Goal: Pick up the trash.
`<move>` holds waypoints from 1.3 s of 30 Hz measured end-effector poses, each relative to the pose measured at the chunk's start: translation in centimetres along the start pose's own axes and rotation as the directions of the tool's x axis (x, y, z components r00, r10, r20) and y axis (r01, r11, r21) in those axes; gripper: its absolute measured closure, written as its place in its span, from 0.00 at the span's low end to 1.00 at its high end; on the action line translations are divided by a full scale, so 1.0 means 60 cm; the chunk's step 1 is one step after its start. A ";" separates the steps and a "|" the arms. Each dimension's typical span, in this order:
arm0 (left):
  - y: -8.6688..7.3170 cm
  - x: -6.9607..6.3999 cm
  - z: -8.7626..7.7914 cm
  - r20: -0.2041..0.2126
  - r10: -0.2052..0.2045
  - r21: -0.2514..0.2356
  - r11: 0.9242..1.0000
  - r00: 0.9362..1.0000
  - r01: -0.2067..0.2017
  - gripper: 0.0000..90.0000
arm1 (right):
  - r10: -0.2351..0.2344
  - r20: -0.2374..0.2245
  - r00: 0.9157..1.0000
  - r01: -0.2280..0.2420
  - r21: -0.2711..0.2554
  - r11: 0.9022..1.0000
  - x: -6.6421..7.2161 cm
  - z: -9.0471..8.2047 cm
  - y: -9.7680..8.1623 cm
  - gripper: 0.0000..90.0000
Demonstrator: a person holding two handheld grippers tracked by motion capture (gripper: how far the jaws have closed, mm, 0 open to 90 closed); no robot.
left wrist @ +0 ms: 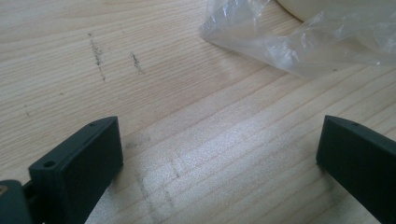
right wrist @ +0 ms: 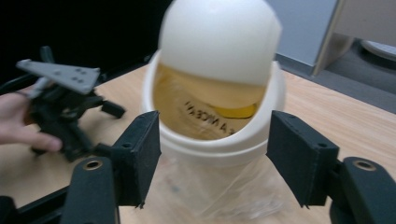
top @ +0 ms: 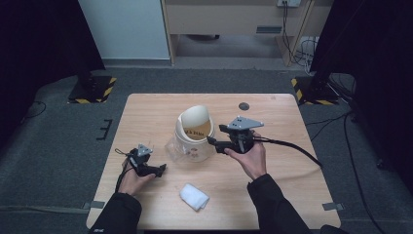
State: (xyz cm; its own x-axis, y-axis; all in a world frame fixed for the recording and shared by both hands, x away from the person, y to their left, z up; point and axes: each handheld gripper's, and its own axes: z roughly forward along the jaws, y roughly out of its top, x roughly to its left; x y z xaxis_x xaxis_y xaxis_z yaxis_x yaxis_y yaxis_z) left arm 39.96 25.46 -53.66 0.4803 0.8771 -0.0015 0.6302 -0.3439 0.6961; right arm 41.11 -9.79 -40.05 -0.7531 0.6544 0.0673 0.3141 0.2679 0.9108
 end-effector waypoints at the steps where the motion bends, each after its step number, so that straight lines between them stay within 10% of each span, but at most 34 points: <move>1: 0.000 0.000 0.000 0.000 0.000 0.000 1.000 1.000 0.000 0.00 | -0.004 -0.012 1.000 0.004 0.003 1.000 0.005 -0.007 -0.002 0.39; 17: 0.000 0.000 0.000 0.000 -0.001 -0.001 1.000 1.000 0.001 0.00 | -0.038 -0.099 0.994 0.042 0.041 0.998 0.049 -0.027 -0.034 0.45; 39: 0.000 0.000 0.000 0.000 0.000 -0.001 1.000 1.000 0.000 0.00 | -0.010 -0.246 0.969 0.050 0.153 0.987 0.098 0.031 -0.105 0.52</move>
State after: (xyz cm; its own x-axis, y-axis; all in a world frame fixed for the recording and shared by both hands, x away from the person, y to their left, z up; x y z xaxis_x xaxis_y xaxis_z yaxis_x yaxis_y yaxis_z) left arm 39.95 25.45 -53.67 0.4802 0.8772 -0.0020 0.6301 -0.3434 0.6965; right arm 35.76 -6.32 -46.11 -0.8756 0.4572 0.1560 0.3612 0.4050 0.8400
